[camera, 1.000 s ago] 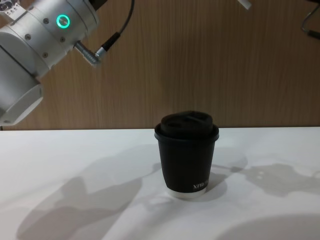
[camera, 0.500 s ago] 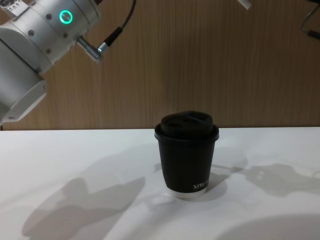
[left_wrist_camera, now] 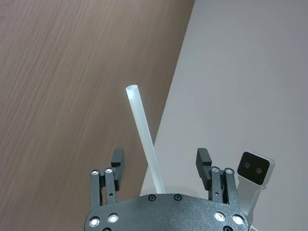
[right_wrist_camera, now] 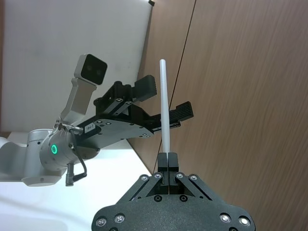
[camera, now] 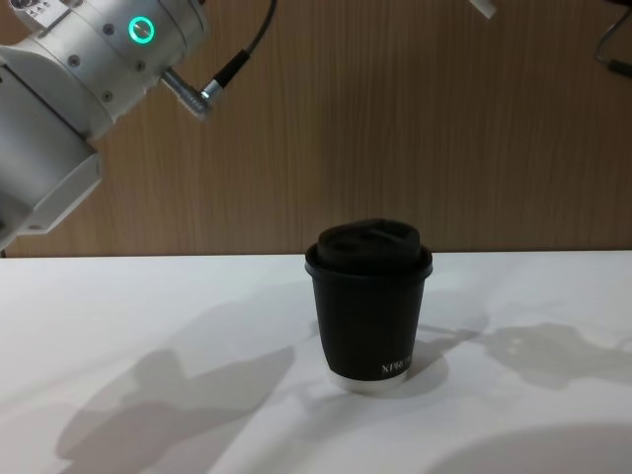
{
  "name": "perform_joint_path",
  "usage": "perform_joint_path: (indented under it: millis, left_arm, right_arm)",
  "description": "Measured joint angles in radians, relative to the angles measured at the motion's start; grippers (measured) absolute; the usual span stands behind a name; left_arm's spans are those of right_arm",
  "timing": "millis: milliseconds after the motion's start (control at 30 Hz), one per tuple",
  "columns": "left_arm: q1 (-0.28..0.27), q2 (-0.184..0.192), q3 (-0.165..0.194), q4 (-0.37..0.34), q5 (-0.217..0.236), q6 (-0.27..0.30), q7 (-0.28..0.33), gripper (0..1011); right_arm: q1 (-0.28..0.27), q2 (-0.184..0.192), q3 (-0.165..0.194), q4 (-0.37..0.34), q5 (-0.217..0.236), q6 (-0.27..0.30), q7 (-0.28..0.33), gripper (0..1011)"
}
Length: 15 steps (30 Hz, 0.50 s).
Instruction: Pick up the straw with one hand, pass it to the other hand, and insert it into the cup.
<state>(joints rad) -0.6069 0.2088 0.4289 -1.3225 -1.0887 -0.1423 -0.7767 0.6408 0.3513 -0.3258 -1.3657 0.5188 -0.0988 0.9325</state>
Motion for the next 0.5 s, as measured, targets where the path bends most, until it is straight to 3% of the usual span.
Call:
perform_joint_path:
  millis: [333, 433, 500]
  left_arm:
    - [-0.005, -0.002, 0.009, 0.006, 0.005, -0.013, 0.006, 727]
    - [-0.007, -0.003, 0.010, 0.008, 0.006, -0.018, 0.006, 586]
    - [-0.007, -0.004, 0.011, 0.010, 0.006, -0.019, 0.006, 545]
  right_arm:
    - [0.000, 0.000, 0.000, 0.000, 0.000, 0.000, 0.000, 10]
    - [0.000, 0.000, 0.000, 0.000, 0.000, 0.000, 0.000, 10]
    - [0.000, 0.000, 0.000, 0.000, 0.000, 0.000, 0.000, 10]
